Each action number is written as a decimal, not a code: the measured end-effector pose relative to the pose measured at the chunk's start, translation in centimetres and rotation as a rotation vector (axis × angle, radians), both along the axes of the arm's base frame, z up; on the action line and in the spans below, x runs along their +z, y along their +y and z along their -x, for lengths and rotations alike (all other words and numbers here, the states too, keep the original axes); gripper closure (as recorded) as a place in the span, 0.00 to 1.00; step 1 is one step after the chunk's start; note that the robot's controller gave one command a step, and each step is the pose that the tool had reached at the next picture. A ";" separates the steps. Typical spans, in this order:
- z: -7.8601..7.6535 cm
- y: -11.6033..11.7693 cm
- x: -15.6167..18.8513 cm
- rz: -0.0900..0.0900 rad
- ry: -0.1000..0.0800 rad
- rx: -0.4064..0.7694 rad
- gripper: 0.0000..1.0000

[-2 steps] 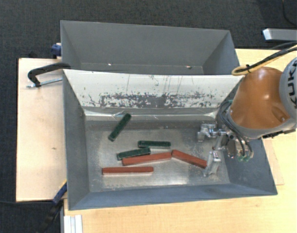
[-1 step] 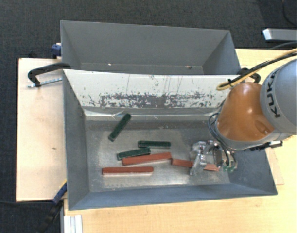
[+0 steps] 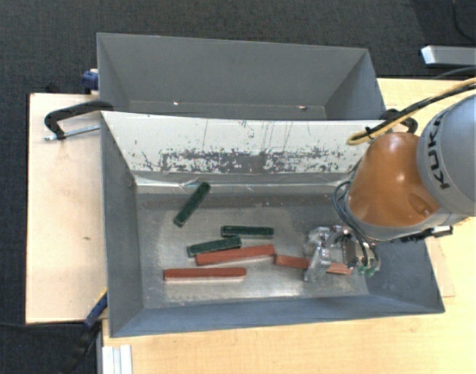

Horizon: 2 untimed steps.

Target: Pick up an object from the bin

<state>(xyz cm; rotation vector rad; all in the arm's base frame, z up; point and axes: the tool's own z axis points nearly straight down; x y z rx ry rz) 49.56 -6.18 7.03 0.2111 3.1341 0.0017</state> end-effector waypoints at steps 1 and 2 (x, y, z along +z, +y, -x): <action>0.0 0.0 0.1 0.000 0.000 0.000 1.00; -0.2 -0.3 4.6 0.002 -0.008 0.050 1.00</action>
Offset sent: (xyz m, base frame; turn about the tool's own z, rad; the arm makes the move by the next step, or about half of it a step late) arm 0.0016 -0.0165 -0.0003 -0.2606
